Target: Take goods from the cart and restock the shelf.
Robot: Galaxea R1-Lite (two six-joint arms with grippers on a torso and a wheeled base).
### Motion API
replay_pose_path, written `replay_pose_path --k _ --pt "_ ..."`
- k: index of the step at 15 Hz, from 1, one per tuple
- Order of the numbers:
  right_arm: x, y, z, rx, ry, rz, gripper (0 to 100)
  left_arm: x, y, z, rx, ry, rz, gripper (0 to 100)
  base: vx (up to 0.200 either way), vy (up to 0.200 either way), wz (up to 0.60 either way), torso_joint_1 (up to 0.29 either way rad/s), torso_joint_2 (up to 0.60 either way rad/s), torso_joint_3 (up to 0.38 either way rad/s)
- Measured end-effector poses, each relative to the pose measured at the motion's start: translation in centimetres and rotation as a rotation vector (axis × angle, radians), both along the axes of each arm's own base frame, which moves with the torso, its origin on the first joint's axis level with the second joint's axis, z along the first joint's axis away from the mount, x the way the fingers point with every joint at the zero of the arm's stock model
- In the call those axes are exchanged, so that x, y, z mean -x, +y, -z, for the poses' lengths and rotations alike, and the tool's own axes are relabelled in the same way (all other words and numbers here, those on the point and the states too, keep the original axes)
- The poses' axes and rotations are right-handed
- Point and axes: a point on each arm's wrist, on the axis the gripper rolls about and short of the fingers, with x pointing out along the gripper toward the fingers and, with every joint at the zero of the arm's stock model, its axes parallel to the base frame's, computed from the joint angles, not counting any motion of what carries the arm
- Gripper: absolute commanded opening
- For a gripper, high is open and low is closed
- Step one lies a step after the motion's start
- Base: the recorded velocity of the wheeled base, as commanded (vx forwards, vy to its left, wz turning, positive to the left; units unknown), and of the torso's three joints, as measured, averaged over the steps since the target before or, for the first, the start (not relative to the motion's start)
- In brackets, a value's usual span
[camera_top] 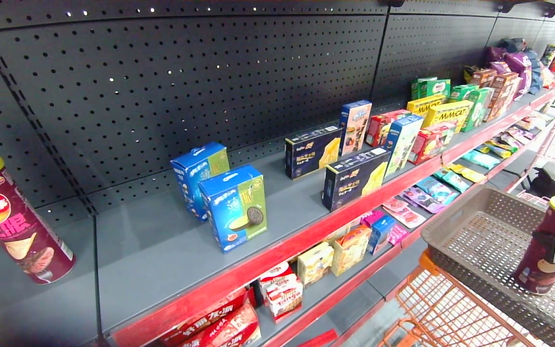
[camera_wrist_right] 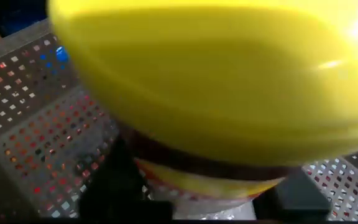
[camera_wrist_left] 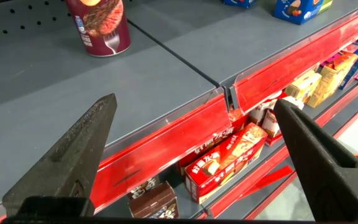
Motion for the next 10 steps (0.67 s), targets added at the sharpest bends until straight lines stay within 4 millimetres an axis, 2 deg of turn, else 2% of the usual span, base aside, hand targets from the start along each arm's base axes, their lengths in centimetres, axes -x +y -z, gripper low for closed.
replay_pose_path --k 5,7,10 --pt "1.1 0.7 -1.3 0.011 -0.021 0.001 0 0.0 0.0 0.0 0.000 0.000 0.000 100 0.000 0.000 0.00 0.000 0.00 0.000" --pt "2.4 1.3 -2.5 0.016 -0.029 0.007 0 0.0 0.0 0.0 0.000 0.000 0.000 100 0.000 0.000 0.00 0.000 0.00 0.000" --pt "5.7 3.1 -4.7 0.052 -0.047 0.027 0 0.0 0.0 0.0 0.000 0.000 0.000 100 0.000 0.000 0.00 0.000 0.00 0.000"
